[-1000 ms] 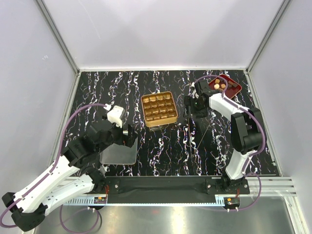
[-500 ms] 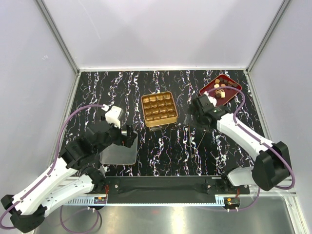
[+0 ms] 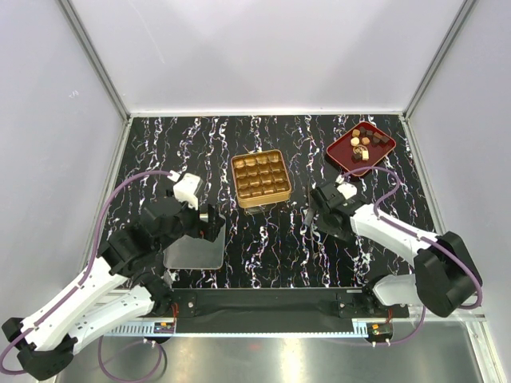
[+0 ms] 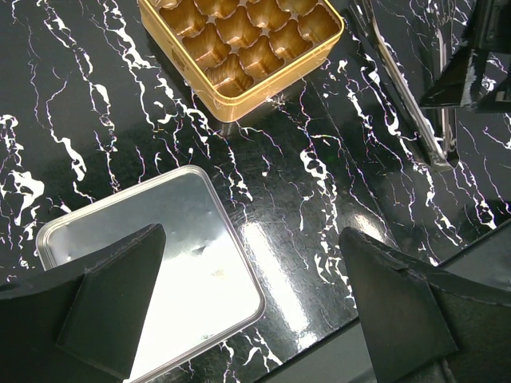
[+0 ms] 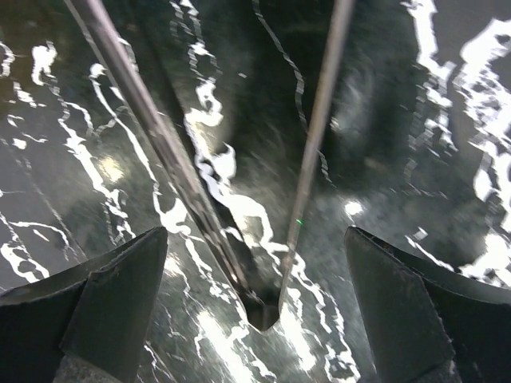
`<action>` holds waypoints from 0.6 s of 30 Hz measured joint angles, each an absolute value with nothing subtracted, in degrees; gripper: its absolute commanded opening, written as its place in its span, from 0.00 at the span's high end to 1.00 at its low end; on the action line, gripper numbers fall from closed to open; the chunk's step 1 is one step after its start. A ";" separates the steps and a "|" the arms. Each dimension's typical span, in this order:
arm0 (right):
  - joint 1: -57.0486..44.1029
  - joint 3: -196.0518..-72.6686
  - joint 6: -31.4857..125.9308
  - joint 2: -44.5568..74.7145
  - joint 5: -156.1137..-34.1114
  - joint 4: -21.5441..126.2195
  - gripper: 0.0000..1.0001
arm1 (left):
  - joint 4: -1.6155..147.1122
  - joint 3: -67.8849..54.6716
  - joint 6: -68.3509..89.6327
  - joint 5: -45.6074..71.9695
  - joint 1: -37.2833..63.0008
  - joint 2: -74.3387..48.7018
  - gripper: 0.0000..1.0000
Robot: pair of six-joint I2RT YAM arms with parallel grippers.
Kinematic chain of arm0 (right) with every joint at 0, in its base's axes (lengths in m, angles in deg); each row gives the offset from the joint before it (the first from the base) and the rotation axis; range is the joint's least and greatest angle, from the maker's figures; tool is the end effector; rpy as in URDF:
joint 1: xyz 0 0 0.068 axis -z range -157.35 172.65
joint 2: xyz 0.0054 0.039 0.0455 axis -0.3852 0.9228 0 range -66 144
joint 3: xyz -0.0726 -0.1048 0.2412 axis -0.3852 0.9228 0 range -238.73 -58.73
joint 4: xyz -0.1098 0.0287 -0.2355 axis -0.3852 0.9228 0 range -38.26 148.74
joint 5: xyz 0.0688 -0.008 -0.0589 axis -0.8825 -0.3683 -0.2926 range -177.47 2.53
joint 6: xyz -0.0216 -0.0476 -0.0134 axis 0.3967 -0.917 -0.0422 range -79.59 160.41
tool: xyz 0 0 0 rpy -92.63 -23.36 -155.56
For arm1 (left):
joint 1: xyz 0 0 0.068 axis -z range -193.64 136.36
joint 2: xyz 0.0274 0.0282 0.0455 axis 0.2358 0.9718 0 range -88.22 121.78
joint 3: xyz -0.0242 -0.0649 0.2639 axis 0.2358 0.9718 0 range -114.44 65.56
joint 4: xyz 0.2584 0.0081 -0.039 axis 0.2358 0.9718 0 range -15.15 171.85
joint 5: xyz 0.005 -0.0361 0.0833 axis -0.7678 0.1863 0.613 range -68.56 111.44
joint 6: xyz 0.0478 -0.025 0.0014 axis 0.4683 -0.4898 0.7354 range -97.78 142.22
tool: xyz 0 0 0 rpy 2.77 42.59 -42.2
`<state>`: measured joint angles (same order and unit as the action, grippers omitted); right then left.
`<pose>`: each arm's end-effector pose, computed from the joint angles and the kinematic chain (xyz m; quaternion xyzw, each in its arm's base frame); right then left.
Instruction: Pack the chocolate
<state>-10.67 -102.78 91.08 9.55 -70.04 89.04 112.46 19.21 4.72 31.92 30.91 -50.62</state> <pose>0.2009 0.1194 0.1916 0.1741 0.9563 0.0109 0.2348 0.1038 -0.0931 0.3185 0.1554 0.8445 -0.1937 0.4745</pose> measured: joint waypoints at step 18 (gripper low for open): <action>-11.13 -101.47 86.14 18.60 -67.33 78.37 0.00 | 112.46 19.21 4.88 31.97 30.91 -50.23 0.01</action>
